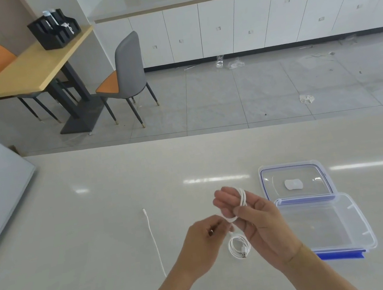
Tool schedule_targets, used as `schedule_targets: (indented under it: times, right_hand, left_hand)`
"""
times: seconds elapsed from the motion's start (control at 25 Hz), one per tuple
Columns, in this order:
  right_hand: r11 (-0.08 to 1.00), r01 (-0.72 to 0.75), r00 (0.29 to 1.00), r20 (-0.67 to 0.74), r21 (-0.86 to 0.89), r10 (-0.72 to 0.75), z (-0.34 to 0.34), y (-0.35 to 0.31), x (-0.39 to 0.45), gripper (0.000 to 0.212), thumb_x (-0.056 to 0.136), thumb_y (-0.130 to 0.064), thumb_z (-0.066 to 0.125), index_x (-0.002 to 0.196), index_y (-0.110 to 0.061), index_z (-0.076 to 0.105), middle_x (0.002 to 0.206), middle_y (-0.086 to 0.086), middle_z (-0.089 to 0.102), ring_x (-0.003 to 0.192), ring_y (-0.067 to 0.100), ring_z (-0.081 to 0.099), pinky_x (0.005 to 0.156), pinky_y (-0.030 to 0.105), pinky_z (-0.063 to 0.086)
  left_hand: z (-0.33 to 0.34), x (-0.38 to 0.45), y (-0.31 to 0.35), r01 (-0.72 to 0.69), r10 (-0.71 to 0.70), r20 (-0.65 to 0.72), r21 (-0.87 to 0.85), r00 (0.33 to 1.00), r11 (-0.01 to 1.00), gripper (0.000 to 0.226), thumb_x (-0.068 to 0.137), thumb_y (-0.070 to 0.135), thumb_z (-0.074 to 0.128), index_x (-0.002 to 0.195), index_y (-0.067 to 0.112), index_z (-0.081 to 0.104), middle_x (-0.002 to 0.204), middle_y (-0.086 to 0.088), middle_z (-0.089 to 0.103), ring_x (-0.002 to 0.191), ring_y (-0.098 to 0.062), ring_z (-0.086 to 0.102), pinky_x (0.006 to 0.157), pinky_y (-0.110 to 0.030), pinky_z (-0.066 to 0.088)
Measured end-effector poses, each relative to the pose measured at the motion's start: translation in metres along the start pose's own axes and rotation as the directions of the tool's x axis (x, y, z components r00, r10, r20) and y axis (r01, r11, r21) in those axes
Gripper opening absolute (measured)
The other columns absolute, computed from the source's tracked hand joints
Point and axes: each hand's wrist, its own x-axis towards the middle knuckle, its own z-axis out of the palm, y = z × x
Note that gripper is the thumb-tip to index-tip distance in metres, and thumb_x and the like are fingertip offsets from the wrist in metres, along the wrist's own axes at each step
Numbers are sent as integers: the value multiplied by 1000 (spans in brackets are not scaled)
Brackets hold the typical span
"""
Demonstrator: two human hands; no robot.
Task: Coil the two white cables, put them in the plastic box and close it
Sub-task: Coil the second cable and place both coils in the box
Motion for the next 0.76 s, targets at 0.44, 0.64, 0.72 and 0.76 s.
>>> schedule_targets:
  times: [0.44, 0.64, 0.72, 0.76]
  right_hand:
    - [375, 109, 994, 113, -921, -13, -28, 6, -2, 45, 91, 1, 48, 122, -29, 63, 110, -38, 69, 107, -13, 62, 90, 13, 49]
    - [406, -10, 930, 141, -914, 340, -23, -5, -7, 41, 87, -2, 49, 118, -24, 66, 108, -14, 78, 96, -1, 67, 89, 27, 54]
    - [525, -78, 861, 209, -848, 465, -19, -7, -9, 37, 89, -3, 53, 121, -17, 65, 113, -1, 78, 100, 5, 68, 92, 23, 53]
    - [574, -107, 836, 239, -812, 494, -17, -7, -10, 32, 91, -6, 56, 121, -15, 65, 113, 3, 78, 100, 8, 69, 91, 22, 52]
  left_hand:
    - [-42, -4, 31, -97, 60, 85, 548, 995, 831, 20, 96, 44, 54, 94, 29, 68, 91, 12, 66, 84, -8, 60, 78, -33, 50]
    - [-72, 1, 45, -279, 215, 181, 507, 960, 816, 12, 91, 43, 62, 89, 32, 67, 88, 15, 58, 74, 2, 53, 67, -13, 37]
    - [-76, 8, 47, -311, 262, 171, 405, 950, 860, 7, 90, 39, 67, 86, 33, 68, 88, 15, 57, 71, -2, 53, 64, -11, 37]
    - [-75, 12, 45, -303, 271, 141, 317, 952, 899, 6, 89, 36, 70, 84, 32, 69, 87, 14, 58, 67, -5, 52, 64, -11, 37]
